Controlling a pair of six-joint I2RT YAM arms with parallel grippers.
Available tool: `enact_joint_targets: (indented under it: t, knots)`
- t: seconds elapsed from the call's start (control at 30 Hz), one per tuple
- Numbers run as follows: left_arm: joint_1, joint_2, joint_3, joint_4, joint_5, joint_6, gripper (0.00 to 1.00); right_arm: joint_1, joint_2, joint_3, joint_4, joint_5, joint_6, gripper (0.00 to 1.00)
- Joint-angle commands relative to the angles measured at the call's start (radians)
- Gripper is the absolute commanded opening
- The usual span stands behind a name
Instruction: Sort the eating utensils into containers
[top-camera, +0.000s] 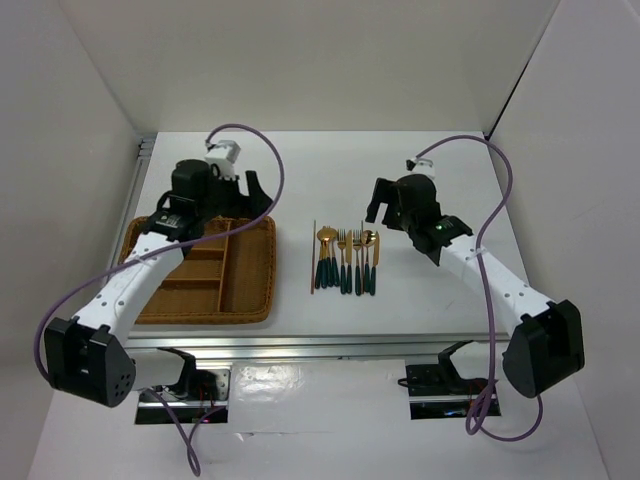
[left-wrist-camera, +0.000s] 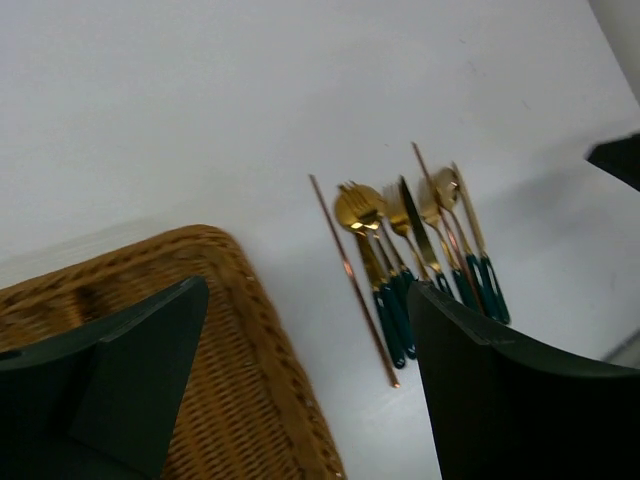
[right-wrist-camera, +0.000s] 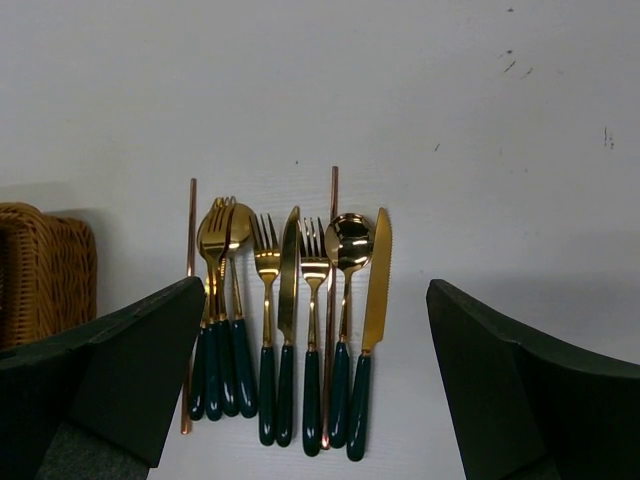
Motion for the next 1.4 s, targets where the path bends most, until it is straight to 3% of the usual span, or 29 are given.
enact_joint_targets:
  t: [0.0,0.23,0.53,0.67,0.97,1.1,1.27,1.37]
  knots:
    - [-0.087,0.052,0.067,-0.008,-0.004,-0.001,0.95,0.008,0.033,-0.012,0.032,0.013,0.012,1.00]
    - [-0.279,0.132,0.075,-0.036,-0.126,-0.083,0.89,-0.059,0.044,-0.004,-0.050,0.098,0.107,0.99]
    - [-0.517,0.300,0.100,-0.062,-0.374,-0.176,0.78,-0.245,-0.039,-0.129,0.006,-0.121,0.127,0.91]
    - [-0.539,0.345,0.109,-0.083,-0.450,-0.252,0.66,-0.254,-0.039,-0.153,0.006,-0.132,0.118,0.86]
    - [-0.557,0.455,0.141,-0.102,-0.450,-0.281,0.62,-0.254,-0.016,-0.186,0.029,-0.198,0.100,0.76]
    - [-0.568,0.503,0.167,-0.115,-0.463,-0.292,0.60,-0.254,-0.007,-0.186,0.029,-0.207,0.100,0.76]
    - [-0.568,0.548,0.203,-0.140,-0.488,-0.303,0.49,-0.254,0.003,-0.186,0.029,-0.208,0.100,0.76]
    - [-0.568,0.569,0.203,-0.140,-0.488,-0.303,0.49,-0.254,0.003,-0.186,0.029,-0.208,0.090,0.76]
